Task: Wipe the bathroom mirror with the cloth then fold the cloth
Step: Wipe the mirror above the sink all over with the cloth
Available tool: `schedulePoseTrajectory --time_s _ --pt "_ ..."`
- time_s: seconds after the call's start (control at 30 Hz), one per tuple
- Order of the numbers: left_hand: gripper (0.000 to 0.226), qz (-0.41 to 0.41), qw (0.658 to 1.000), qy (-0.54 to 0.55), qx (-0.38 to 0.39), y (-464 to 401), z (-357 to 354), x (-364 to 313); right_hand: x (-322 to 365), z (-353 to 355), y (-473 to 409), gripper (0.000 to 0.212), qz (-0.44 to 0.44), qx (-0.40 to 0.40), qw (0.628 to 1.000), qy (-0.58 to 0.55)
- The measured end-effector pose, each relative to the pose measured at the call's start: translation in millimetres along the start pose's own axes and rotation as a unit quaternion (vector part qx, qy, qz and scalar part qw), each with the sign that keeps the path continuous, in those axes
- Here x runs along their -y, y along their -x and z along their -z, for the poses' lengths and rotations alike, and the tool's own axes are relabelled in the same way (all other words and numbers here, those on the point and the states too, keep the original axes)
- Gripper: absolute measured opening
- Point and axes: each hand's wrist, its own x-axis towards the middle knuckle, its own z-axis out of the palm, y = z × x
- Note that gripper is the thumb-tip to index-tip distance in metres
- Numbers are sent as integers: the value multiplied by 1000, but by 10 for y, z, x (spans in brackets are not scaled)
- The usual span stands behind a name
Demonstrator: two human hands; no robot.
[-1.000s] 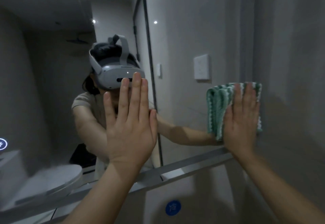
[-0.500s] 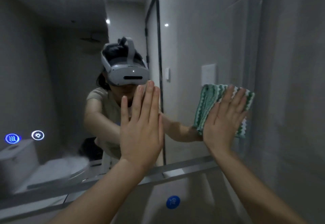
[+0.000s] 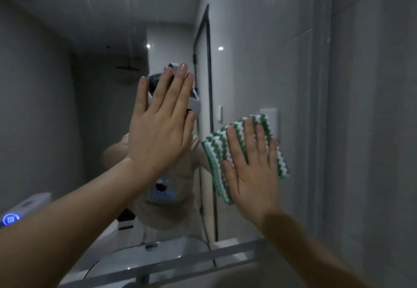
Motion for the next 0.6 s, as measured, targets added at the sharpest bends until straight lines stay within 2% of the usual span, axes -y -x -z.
schedulePoseTrajectory --time_s 0.1,0.17,0.4,0.6 --pt "57 1 1000 -8 -14 -30 -41 -17 -258 24 -43 50 84 -9 996 9" --pt "57 1 1000 -13 -27 -11 -57 -37 -414 23 -79 51 88 -24 996 11" --pt "57 2 1000 -7 -20 -14 -52 -43 -822 -17 -17 56 -129 -69 989 -10" --pt "57 -1 1000 -9 -14 14 -41 -50 -778 -22 16 59 -277 -94 956 -34"
